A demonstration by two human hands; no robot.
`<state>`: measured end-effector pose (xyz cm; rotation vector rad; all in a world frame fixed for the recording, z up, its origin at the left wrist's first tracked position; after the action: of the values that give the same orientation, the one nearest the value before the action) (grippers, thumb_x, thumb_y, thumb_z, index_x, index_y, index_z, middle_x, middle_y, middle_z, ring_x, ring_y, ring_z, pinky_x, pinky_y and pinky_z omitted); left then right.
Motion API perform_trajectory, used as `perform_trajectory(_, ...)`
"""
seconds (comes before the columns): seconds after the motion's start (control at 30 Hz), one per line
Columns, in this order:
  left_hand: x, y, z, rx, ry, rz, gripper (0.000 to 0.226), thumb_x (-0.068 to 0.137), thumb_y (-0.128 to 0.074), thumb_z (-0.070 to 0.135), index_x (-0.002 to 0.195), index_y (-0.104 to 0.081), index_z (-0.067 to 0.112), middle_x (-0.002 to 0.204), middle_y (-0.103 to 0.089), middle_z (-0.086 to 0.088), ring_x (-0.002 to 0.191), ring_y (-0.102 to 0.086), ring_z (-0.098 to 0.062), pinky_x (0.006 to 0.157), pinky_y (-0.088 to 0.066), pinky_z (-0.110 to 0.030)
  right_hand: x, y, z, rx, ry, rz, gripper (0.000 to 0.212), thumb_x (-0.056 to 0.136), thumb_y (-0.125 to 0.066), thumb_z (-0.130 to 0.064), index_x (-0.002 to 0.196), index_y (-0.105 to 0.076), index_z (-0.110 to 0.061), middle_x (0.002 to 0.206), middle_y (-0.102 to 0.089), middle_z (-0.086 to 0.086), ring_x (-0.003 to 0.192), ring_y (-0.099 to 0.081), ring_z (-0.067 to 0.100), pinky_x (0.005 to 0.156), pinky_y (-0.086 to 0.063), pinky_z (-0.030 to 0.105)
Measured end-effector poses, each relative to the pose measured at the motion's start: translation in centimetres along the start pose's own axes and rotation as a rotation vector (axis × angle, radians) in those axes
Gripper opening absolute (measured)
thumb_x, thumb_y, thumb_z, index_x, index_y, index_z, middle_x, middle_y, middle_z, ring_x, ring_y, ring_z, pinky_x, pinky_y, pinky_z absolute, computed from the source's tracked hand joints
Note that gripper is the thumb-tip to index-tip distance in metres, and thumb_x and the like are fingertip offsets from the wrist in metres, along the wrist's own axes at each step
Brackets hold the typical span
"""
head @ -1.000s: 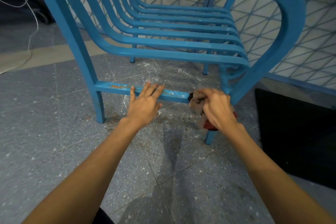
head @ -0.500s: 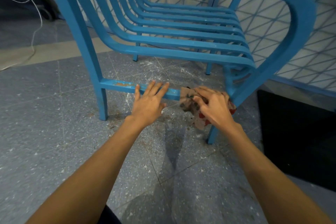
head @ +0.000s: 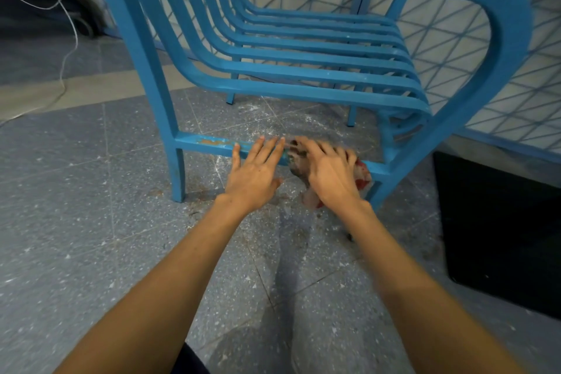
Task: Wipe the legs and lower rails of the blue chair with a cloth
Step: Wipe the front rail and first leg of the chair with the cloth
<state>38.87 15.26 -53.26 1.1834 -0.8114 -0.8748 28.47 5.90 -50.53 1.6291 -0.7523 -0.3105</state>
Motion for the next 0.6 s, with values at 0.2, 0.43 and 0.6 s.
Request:
perform_trajectory(0.2, -0.2, 0.6, 0.0, -0.009, -0.009, 0.020, 0.074, 0.096, -0.046, 0.034, 0.151, 0.002, 0.018, 0.160, -0.001, 0.004, 0.147, 0.004, -0.016, 0.113, 0.010, -0.054, -2.1, 2.3, 5.9, 0.013, -0.009, 0.012, 0.054, 0.084, -0.048, -0.003, 0.128, -0.052, -0.034, 0.135, -0.052, -0.001, 0.121, -0.046, 0.030, 0.099, -0.025, 0.044)
perform_trajectory(0.43, -0.4, 1.9, -1.0, 0.025, 0.058, 0.085, 0.064, 0.096, -0.045, 0.032, 0.150, -0.015, 0.014, 0.158, -0.016, -0.001, 0.146, -0.010, -0.018, 0.112, 0.010, -0.056, 2.0, 0.8, 1.9, -0.013, -0.315, -0.120, 0.027, 0.096, -0.038, -0.033, 0.116, -0.048, -0.018, 0.118, -0.057, 0.018, 0.114, -0.048, 0.040, 0.101, -0.023, 0.055)
perform_trajectory(0.6, -0.1, 2.0, -0.9, 0.013, 0.075, 0.129, 0.054, 0.095, -0.047, 0.029, 0.145, -0.030, 0.015, 0.151, -0.033, 0.000, 0.143, -0.023, -0.018, 0.112, 0.004, -0.058, 0.2, -1.5, -2.5, 0.034, -0.014, -0.003, 0.042, 0.095, -0.039, -0.016, 0.135, -0.043, -0.030, 0.140, -0.048, 0.005, 0.124, -0.040, 0.035, 0.105, -0.019, 0.050)
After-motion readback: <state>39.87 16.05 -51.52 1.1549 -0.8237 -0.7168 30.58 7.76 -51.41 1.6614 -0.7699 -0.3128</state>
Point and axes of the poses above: each hand's wrist, its own x-axis towards the middle knuckle, its own y-axis out of the back of the hand, z = x × y, the point moved 5 cm from there along x, towards the middle knuckle
